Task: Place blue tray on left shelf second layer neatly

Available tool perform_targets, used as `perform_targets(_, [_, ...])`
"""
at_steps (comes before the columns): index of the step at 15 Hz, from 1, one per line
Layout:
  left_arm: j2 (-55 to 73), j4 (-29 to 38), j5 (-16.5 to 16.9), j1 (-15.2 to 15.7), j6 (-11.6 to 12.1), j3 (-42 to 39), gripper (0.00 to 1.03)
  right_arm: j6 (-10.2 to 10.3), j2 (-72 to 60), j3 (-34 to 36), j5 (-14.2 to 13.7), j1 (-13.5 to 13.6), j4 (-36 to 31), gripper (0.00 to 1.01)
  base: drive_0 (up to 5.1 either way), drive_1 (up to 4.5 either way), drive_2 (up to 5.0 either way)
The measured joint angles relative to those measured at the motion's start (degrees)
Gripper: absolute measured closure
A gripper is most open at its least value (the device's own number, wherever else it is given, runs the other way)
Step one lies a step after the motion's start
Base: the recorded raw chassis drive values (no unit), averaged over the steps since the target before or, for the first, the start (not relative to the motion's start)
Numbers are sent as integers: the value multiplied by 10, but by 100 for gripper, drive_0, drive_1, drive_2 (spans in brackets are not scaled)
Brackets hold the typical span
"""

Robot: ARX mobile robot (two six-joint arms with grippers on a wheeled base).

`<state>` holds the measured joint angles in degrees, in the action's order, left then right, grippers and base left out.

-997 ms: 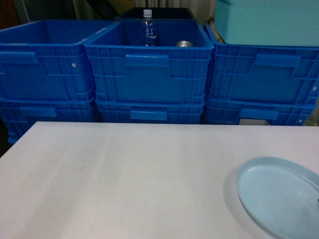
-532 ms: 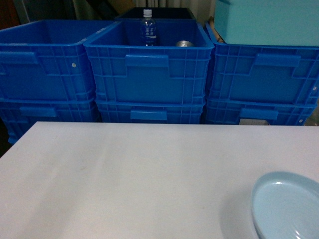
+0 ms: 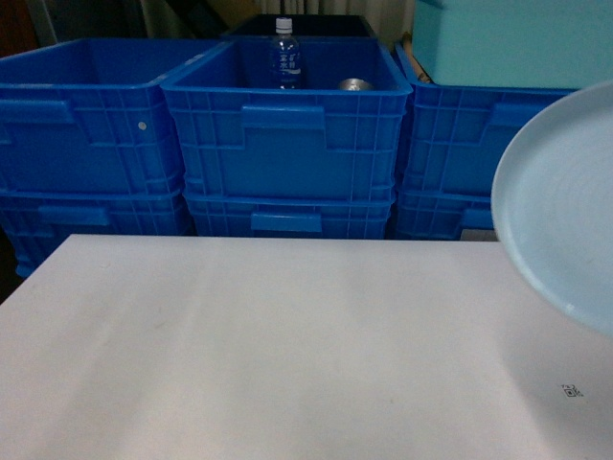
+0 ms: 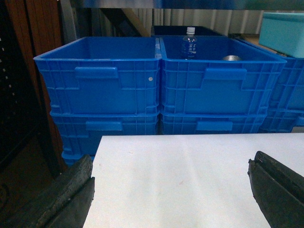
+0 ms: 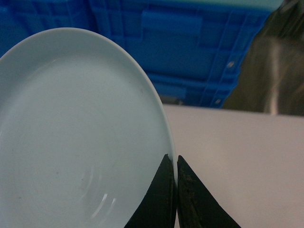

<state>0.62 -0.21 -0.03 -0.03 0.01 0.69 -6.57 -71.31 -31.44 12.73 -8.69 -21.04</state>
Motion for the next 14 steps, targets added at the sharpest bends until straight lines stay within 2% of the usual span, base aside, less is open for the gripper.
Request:
perform_targets(1, [0, 0, 0, 0, 0, 0, 5, -10, 34, 6, -14, -1, -2, 99, 0, 0, 0])
perform_targets(2, [0, 0, 0, 0, 0, 0, 5, -12, 70, 10, -8, -6, 13, 99, 0, 0, 0])
perform_targets(3, [0, 0, 0, 0, 0, 0, 5, -12, 86, 10, 15, -16, 22, 99, 0, 0, 0])
perform_targets(5, [0, 0, 0, 0, 0, 0, 5, -12, 84, 10, 31, -31, 24, 99, 0, 0, 0])
perform_targets(8, [0, 0, 0, 0, 0, 0, 5, -8, 81, 10, 36, -35, 23, 99, 0, 0, 0])
perform_targets(12, [0, 0, 0, 0, 0, 0, 5, 12, 86, 9, -8, 25, 27, 99, 0, 0, 0])
perform_targets(14, [0, 0, 0, 0, 0, 0, 5, 20, 79, 8, -49, 58, 14, 99, 0, 0, 0])
